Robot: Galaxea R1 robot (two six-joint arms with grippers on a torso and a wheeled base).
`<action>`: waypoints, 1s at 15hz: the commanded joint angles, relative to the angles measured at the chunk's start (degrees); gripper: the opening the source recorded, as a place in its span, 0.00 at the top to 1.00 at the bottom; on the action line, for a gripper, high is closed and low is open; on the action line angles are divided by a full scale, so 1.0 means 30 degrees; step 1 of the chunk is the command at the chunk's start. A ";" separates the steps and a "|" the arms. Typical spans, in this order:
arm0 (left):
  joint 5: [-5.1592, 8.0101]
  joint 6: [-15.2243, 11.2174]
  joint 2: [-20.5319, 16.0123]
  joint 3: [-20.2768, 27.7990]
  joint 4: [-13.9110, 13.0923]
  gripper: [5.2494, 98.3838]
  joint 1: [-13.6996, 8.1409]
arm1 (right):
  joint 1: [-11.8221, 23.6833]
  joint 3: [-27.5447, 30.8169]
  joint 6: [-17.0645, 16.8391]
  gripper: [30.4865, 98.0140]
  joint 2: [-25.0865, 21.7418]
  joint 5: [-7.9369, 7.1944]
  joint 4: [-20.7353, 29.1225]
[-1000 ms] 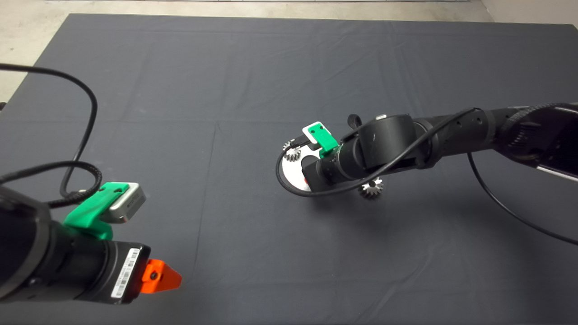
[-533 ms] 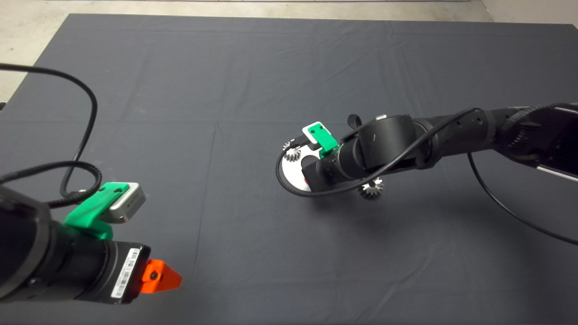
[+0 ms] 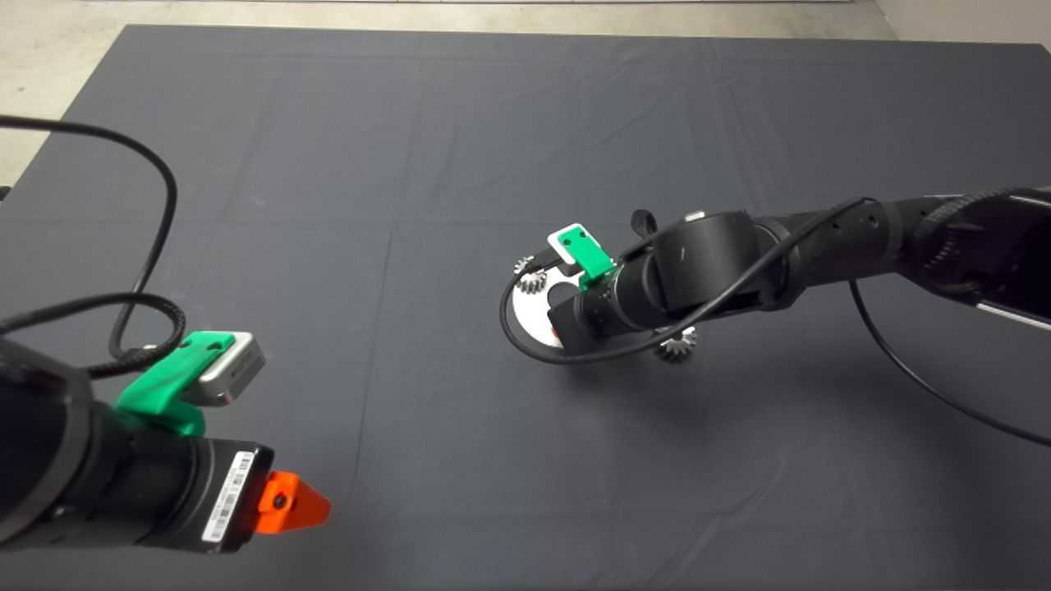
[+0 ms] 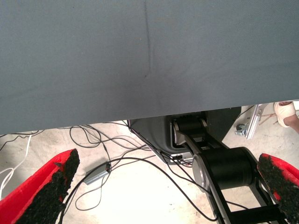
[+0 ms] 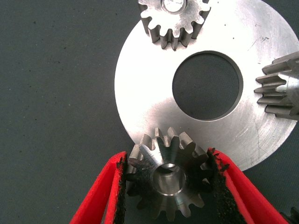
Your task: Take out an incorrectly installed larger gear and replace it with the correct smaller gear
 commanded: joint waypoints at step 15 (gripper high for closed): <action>0.0054 -0.0149 0.0008 0.0307 -0.0299 0.01 -0.0046 | 0.0007 0.0187 -0.0042 0.85 0.0386 0.0105 -0.0836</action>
